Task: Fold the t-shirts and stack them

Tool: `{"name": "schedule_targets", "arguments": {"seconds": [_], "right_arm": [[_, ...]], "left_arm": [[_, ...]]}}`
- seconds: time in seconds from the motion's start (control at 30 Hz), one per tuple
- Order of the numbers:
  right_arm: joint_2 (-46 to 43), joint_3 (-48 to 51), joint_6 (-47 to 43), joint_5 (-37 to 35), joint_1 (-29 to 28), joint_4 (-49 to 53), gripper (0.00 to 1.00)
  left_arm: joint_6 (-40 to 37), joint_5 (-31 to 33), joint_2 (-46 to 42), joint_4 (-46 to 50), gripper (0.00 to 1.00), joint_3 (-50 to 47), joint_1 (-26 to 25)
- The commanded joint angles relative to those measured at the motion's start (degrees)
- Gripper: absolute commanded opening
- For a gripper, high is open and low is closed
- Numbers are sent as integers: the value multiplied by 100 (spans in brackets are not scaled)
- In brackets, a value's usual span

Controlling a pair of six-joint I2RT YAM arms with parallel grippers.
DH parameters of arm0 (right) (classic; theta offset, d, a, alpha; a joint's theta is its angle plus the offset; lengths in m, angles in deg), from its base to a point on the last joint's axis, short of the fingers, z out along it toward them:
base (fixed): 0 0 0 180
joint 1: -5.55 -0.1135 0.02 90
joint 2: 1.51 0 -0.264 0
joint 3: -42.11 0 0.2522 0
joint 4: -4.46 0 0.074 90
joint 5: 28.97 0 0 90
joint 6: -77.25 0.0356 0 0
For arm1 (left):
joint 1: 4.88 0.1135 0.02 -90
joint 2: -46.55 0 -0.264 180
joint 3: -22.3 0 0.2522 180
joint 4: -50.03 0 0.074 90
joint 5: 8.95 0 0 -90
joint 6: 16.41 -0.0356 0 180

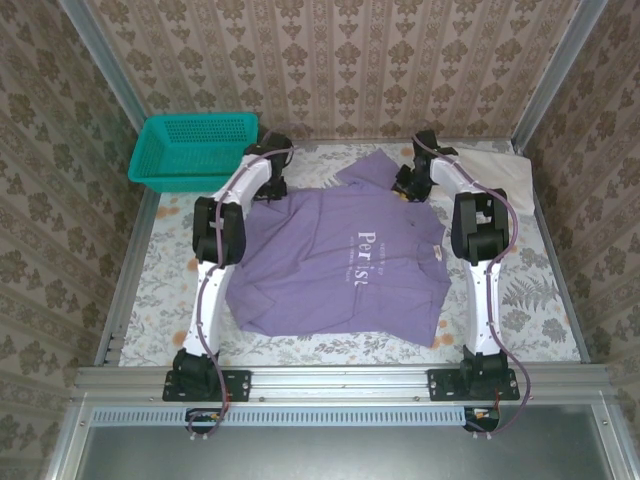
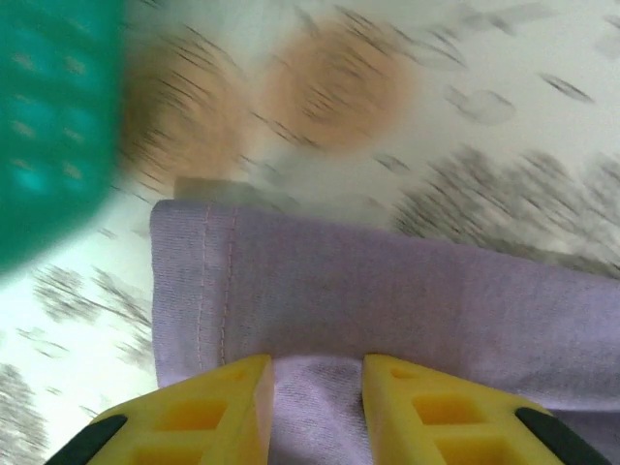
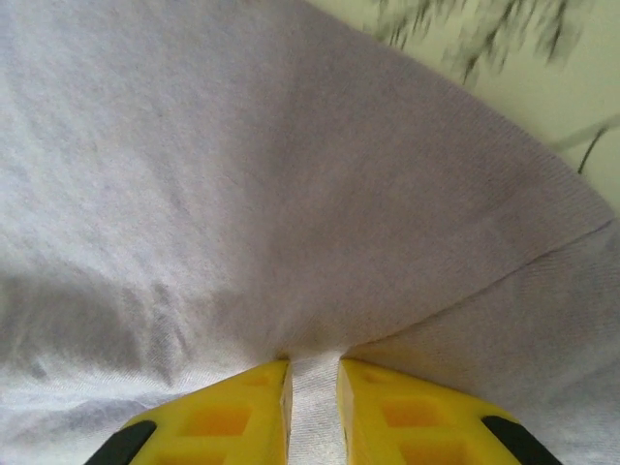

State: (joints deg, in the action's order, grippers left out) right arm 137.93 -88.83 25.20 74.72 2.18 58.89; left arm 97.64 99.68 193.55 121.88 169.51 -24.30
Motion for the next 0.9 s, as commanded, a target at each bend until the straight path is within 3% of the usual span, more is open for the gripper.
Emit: {"name": "schedule_targets", "arguments": {"seconds": [0.0,0.2,0.37,0.43,0.57,0.7,0.87], "right_arm": [[344,-478,49,-162,125,479,26],[487,-1812,-317,-92,245,1153,42],[-272,-1723,-597,-100,266,1392,54],[-984,-969,-618,-79,354,1172,57],[-3028,1592,-476,-46,665,132,65],[-4490,3410,-658,214,795,199,63],[-5869,5479,-738,512,509,728,53]], "left_arm": [[26,757,430,760,32,475,96],[-91,699,128,594,42,699,284],[-138,113,-442,407,53,909,157],[-221,-153,-754,351,61,944,44],[-222,-792,-1576,201,73,385,-161],[-107,-1659,-2806,-254,79,-1257,-401],[105,-1947,-4257,-182,79,-3631,-597]]}}
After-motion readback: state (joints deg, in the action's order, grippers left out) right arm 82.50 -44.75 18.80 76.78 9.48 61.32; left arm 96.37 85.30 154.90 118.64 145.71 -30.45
